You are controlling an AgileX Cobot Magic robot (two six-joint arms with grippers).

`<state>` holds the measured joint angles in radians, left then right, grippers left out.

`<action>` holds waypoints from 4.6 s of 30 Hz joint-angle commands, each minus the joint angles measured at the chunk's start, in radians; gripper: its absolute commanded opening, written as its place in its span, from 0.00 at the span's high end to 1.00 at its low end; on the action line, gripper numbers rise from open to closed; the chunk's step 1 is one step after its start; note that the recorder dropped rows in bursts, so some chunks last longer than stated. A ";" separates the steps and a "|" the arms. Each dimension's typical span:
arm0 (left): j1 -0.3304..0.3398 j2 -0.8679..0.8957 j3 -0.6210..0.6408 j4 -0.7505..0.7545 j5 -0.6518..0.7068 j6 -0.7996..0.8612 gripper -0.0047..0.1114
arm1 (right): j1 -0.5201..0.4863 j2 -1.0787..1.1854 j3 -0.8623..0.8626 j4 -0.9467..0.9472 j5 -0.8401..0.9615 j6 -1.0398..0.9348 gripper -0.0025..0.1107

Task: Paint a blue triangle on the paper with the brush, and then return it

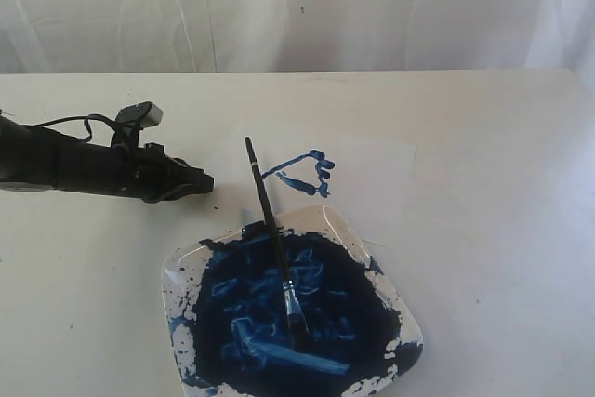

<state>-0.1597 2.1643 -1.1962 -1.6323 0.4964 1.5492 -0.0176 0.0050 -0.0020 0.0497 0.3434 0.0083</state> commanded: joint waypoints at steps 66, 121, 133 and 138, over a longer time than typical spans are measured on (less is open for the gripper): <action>-0.001 -0.601 0.143 0.200 -0.141 -0.080 0.96 | 0.011 -0.005 0.002 0.002 0.001 -0.008 0.98; -0.003 -1.409 0.619 0.181 -0.363 -0.140 0.96 | 0.011 -0.005 0.002 0.002 0.001 0.010 0.98; -0.003 -1.505 0.759 0.160 -0.485 -0.136 0.96 | 0.011 -0.005 0.002 0.002 0.001 0.010 0.98; -0.003 -1.575 0.805 0.160 -0.466 -0.136 0.96 | 0.011 -0.005 0.002 0.002 0.001 0.010 0.98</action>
<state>-0.1614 0.6252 -0.4102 -1.4455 0.0137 1.4175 -0.0082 0.0050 -0.0020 0.0520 0.3458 0.0171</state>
